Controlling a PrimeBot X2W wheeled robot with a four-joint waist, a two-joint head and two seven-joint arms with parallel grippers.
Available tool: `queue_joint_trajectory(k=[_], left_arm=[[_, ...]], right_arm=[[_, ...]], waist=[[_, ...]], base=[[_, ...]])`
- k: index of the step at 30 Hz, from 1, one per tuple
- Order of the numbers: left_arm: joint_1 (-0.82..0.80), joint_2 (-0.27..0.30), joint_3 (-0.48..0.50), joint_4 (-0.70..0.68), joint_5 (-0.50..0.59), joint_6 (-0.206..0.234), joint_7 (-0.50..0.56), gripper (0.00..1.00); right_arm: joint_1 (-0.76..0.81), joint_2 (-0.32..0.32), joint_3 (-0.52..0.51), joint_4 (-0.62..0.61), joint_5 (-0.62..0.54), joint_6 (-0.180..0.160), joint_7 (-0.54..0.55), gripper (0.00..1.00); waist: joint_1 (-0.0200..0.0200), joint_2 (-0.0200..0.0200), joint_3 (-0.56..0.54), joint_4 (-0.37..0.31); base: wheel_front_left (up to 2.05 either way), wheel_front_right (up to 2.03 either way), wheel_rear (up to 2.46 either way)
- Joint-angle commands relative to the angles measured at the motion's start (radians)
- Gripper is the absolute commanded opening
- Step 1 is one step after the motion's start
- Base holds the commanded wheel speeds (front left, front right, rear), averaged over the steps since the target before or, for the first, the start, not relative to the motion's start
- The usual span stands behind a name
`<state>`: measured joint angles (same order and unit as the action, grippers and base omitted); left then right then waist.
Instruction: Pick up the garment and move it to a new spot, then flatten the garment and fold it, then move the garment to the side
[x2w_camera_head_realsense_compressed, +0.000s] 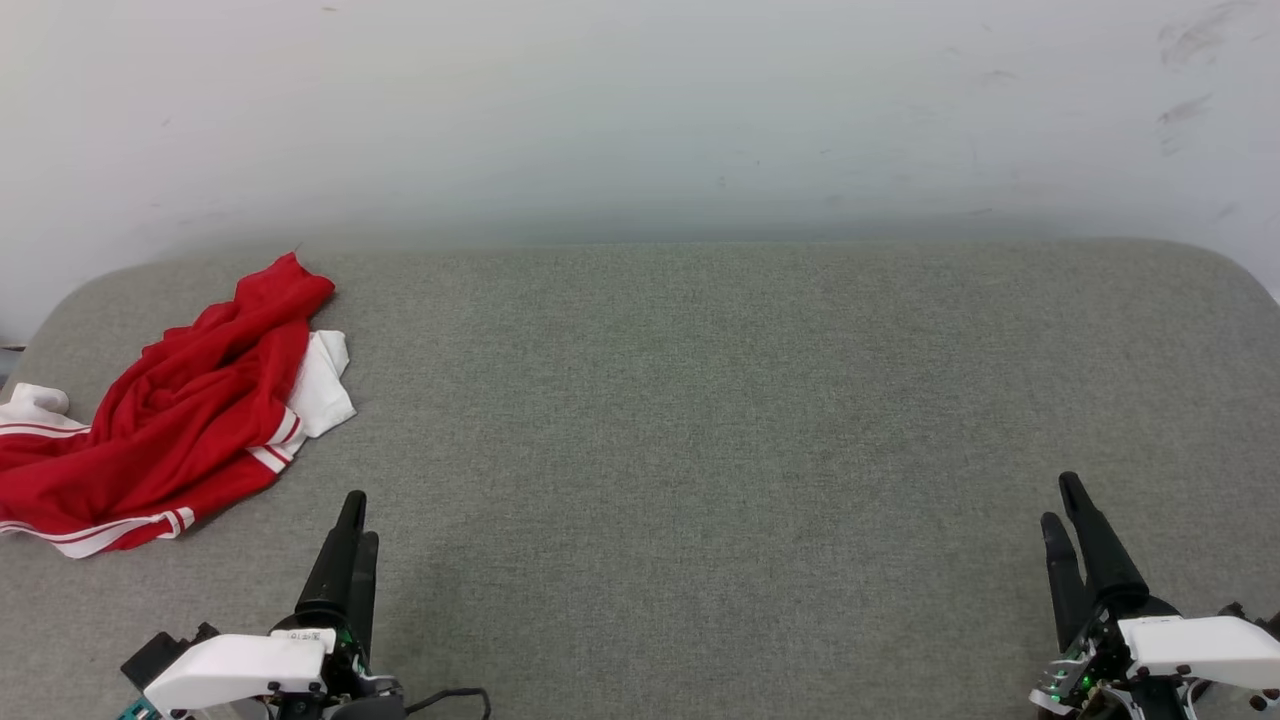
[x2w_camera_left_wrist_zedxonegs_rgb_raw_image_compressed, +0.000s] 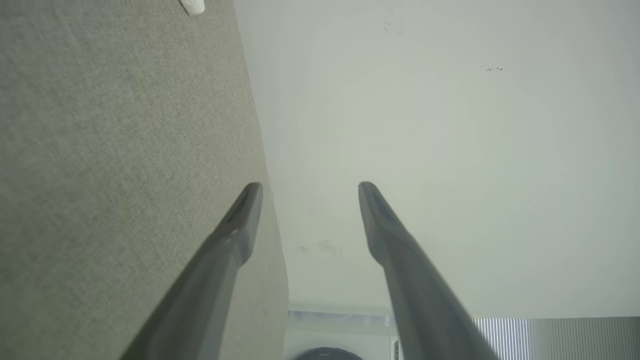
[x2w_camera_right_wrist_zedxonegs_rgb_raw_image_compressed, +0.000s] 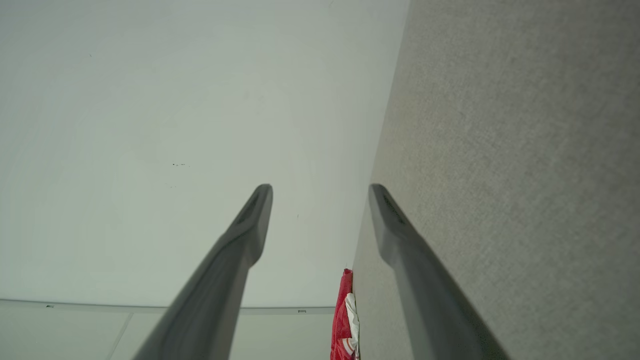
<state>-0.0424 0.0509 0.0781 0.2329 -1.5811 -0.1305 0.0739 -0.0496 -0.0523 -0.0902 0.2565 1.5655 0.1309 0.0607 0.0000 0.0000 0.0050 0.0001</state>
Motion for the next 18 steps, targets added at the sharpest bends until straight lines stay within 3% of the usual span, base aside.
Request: queue_joint_trajectory(k=[1, 18], left_arm=[[-0.002, 0.017, -0.012, -0.03, 0.029, 0.0, -0.019, 1.0], [0.023, 0.057, -0.049, -0.096, 0.35, 0.0, -0.099, 1.0]], right_arm=[[-0.009, -0.004, 0.002, -0.027, -0.029, 0.0, -0.013, 1.0], [-0.005, -0.016, -0.008, -0.066, -0.37, 0.0, -0.085, 1.0]], waist=[[0.0, 0.0, 0.0, 0.0], [0.0, 0.0, 0.007, -0.005]], base=[[0.0, 0.0, 0.0], [0.0, 0.0, 0.0]])
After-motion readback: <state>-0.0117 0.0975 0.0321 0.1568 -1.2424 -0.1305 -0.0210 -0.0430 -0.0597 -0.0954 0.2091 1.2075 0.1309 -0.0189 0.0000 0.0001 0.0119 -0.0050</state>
